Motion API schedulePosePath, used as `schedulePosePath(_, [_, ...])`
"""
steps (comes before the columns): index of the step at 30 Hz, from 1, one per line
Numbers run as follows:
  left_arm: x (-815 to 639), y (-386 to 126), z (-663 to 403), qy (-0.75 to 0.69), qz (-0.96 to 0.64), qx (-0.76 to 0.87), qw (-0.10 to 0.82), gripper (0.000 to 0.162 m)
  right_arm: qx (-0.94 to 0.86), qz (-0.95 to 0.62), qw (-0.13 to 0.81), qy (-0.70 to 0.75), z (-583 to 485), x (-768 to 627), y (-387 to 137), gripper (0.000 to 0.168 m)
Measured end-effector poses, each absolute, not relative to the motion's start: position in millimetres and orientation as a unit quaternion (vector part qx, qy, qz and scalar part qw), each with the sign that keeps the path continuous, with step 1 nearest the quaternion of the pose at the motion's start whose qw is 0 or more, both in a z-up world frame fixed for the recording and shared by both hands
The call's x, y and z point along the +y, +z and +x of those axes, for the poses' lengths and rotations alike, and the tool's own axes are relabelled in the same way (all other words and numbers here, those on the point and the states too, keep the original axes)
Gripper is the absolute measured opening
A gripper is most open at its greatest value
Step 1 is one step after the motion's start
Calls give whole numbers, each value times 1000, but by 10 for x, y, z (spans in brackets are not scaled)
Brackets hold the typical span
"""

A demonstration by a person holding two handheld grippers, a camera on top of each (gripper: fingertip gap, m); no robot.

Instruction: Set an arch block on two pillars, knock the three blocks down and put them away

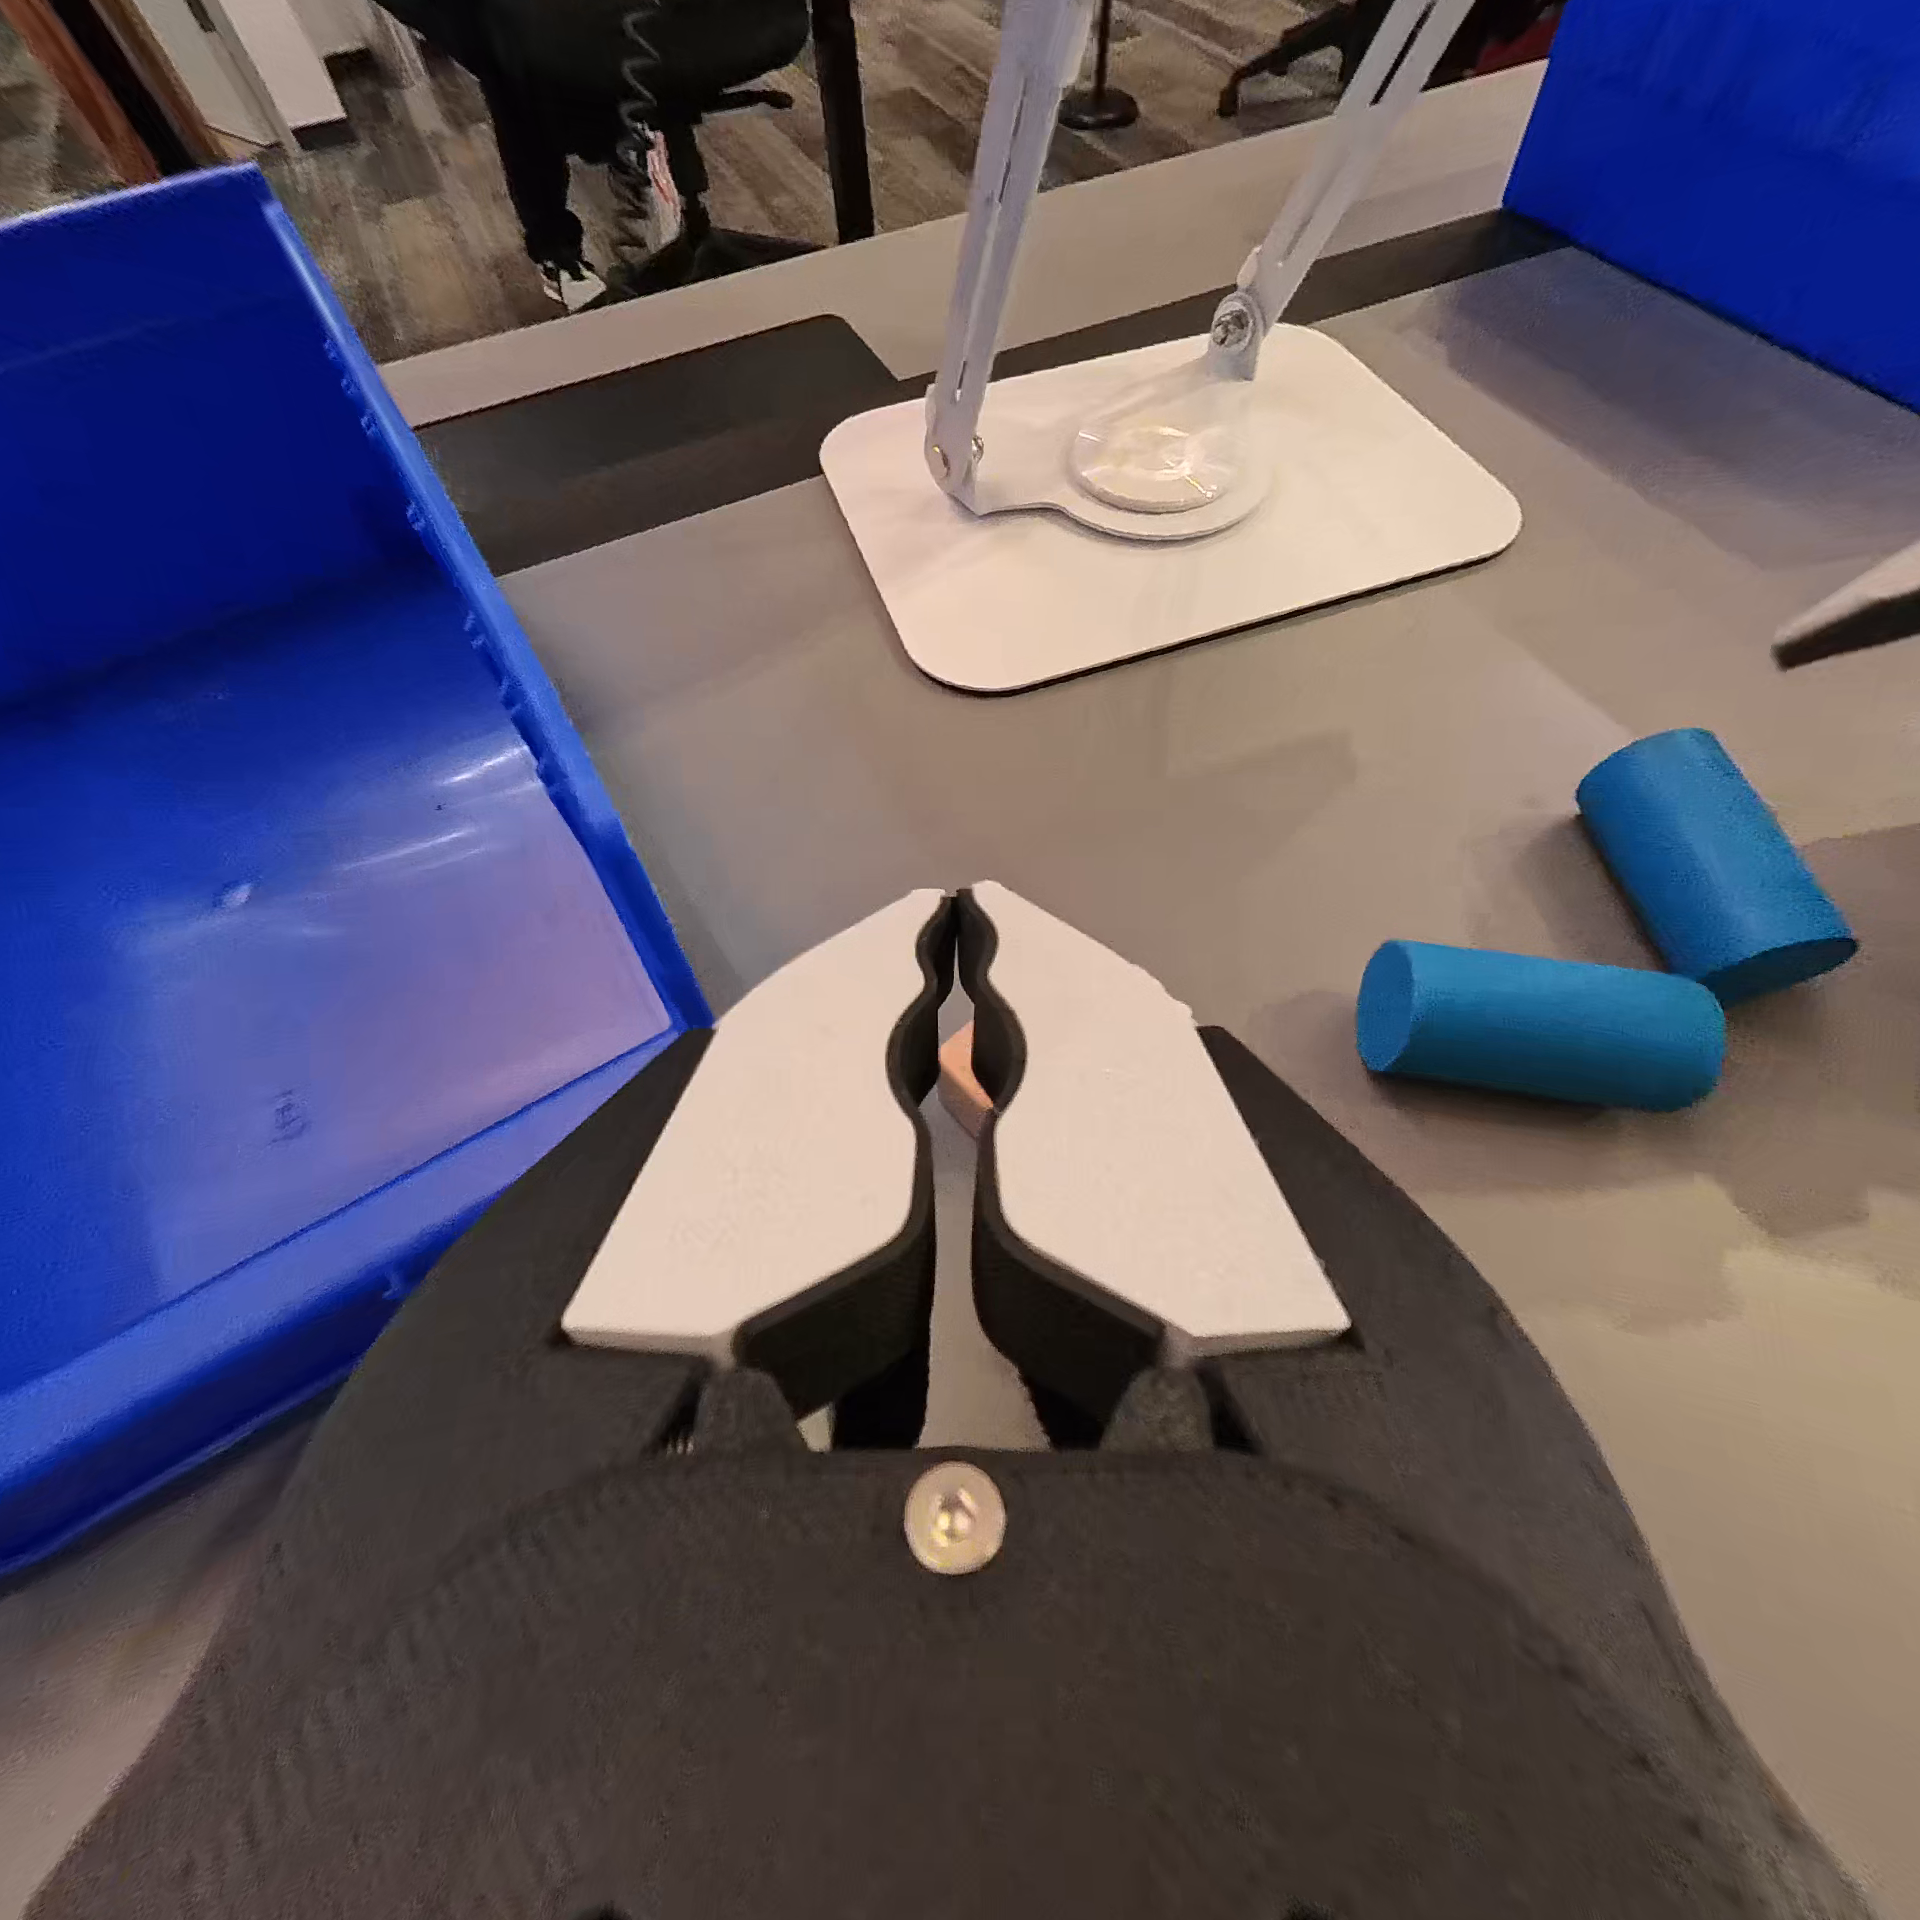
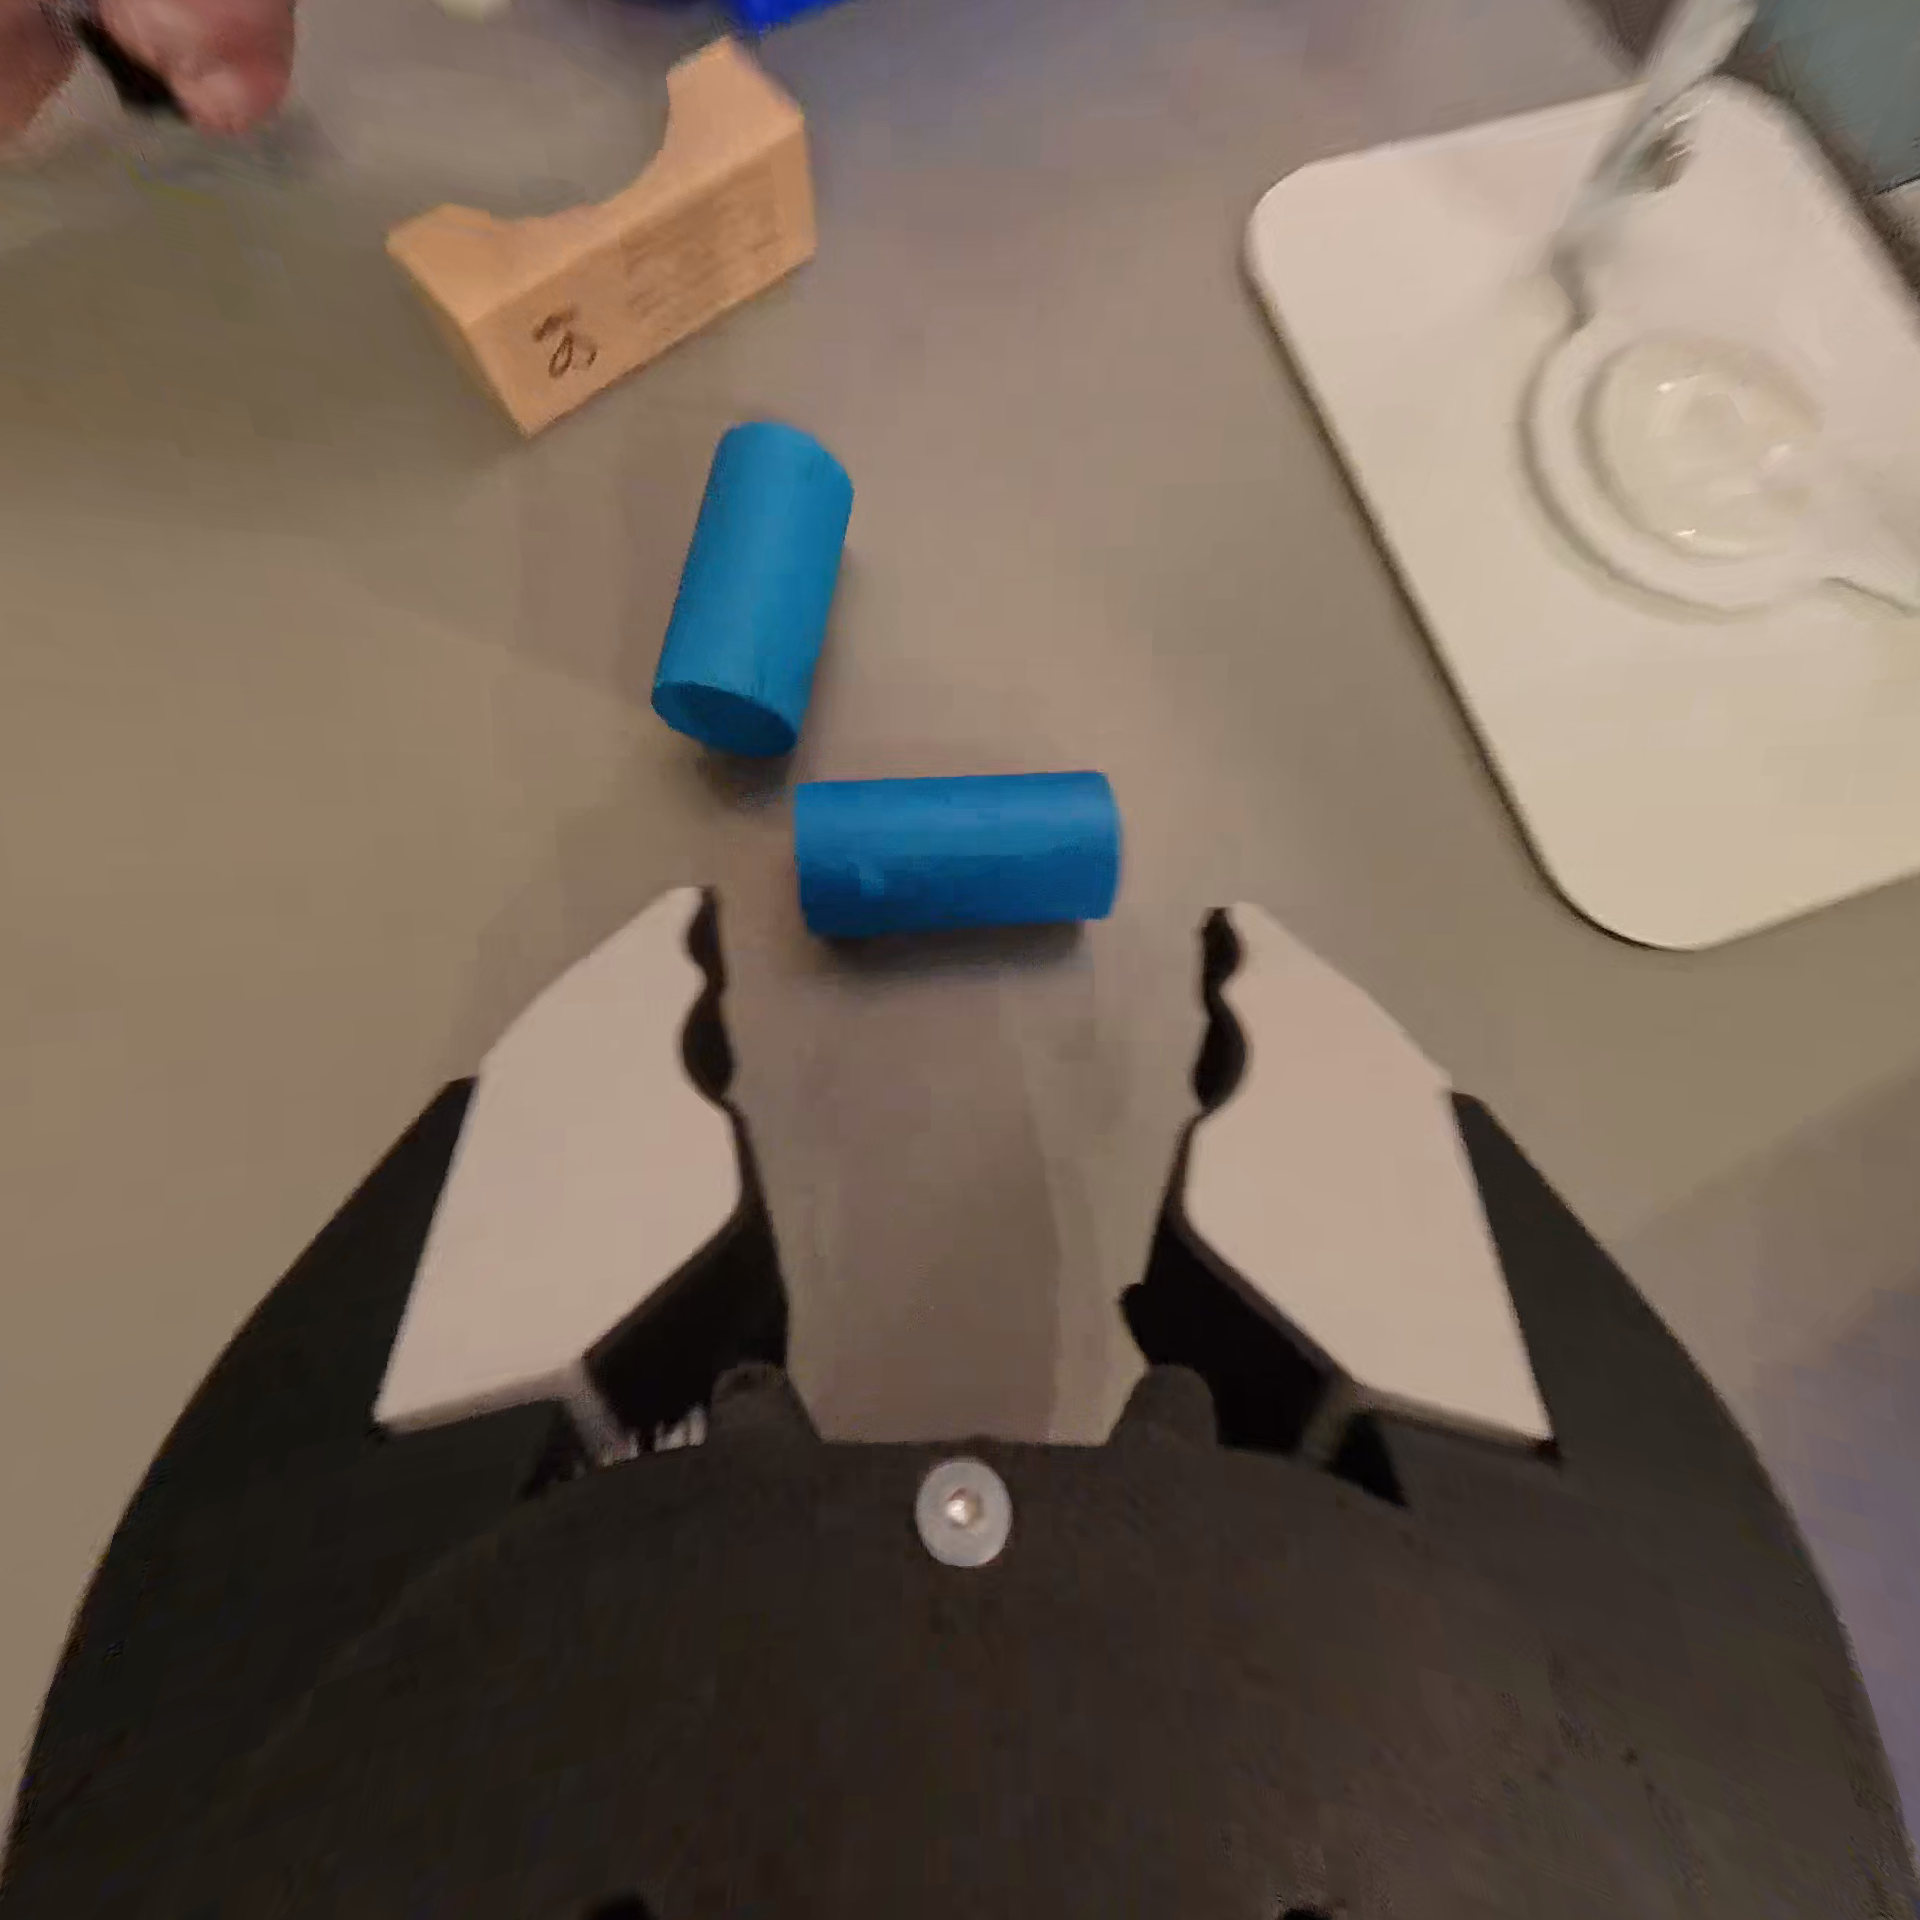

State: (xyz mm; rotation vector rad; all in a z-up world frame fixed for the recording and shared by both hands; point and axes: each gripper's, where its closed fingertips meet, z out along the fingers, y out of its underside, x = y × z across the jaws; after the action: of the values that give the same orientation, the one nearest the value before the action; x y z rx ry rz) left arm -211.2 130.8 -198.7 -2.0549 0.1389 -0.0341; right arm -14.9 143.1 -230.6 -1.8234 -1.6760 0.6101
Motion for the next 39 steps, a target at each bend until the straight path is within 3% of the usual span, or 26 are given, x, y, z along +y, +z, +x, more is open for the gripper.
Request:
schedulePosePath(1, [1310,-1991,-2107,-11,-855,60,514,0,-643,-679,279,219,-204,1386,-2359,98])
schedulePosePath(4, [1309,-1979,-2085,-14,-854,64,516,0,-668,-678,250,180,-321,1378,-2540,106])
schedulePosePath(8, [1303,-1965,-2078,-17,-853,63,518,0,-666,-687,229,180,-381,1422,-2610,73])
schedulePosePath(20, [1192,-1775,-2135,14,-839,59,541,0,-640,-680,269,234,-159,1393,-2241,73])
schedulePosePath(25, [1134,-1749,-2210,-2,-833,43,552,0,-630,-669,307,250,176,1490,-1834,73])
schedulePosePath(32, [1147,-1770,-2208,5,-834,43,551,0,-587,-702,377,147,1332,2508,-974,74])
schedulePosePath(36, [1140,-1777,-2320,26,-835,36,548,0,-606,-725,323,57,2010,3212,-1031,74])
schedulePosePath(39, [1135,-1754,-2374,11,-832,19,555,0,-647,-722,246,4,2328,3557,-1349,74])
